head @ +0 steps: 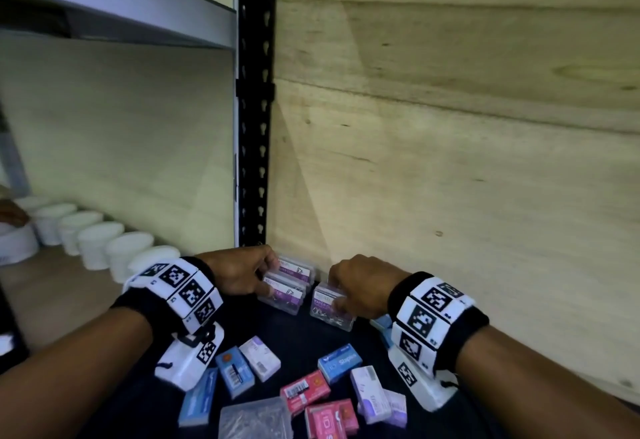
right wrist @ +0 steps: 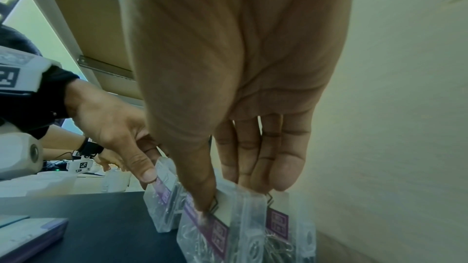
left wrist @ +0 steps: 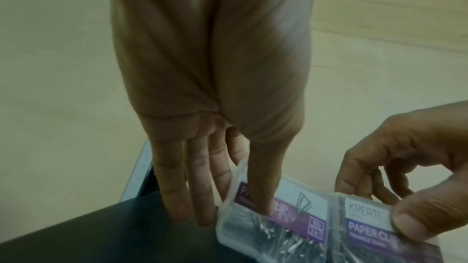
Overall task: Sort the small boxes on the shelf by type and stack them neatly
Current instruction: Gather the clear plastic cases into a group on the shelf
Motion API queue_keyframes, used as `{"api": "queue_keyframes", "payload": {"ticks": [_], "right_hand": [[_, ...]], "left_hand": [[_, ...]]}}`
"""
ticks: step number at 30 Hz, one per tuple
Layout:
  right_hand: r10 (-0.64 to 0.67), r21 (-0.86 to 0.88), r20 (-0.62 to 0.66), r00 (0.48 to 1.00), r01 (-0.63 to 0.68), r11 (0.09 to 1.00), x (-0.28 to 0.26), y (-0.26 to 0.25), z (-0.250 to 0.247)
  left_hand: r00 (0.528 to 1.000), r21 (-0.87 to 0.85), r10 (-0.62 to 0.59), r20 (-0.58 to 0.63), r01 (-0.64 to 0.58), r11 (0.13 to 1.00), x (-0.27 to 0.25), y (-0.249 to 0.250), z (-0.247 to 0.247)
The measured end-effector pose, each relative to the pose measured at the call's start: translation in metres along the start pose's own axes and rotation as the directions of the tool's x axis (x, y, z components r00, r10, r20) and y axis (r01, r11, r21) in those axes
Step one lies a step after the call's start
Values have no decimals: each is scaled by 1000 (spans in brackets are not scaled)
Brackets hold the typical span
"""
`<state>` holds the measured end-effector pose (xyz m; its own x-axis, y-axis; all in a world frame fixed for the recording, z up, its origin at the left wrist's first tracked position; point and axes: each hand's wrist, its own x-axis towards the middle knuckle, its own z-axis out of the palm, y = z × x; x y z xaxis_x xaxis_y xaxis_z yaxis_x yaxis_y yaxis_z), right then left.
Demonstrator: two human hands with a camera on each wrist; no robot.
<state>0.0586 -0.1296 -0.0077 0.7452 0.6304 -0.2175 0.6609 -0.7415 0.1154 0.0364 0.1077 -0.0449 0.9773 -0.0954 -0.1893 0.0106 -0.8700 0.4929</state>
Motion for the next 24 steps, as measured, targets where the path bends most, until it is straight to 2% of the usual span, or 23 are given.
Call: {"api": "queue_keyframes", "payload": {"ticks": [12, 17, 18, 20, 22, 24], "right_hand": [[-51, 26, -44, 998, 52, 998, -5, -3, -3], [-102, 86, -116, 988, 112, 990, -13, 0, -6], [-118, 111, -94, 989, 128, 986, -15, 0, -7], [-150, 166, 0, 989, 148, 975, -19, -2, -7], [-170, 176, 93, 981, 152, 973, -24, -5, -7], [-174, 154, 147, 974, 151, 976, -27, -6, -5]], "left_hand": [[999, 84, -30, -26, 32, 996, -5, 0, 1], [988, 261, -85, -128, 116, 958, -33, 21, -11], [989, 296, -92, -114, 122, 947, -39, 26, -12], [991, 341, -133, -8, 128, 931, -50, 37, -9], [972, 395, -207, 108, 149, 906, -56, 47, 0], [953, 469, -259, 156, 159, 869, -60, 51, 10]]}}
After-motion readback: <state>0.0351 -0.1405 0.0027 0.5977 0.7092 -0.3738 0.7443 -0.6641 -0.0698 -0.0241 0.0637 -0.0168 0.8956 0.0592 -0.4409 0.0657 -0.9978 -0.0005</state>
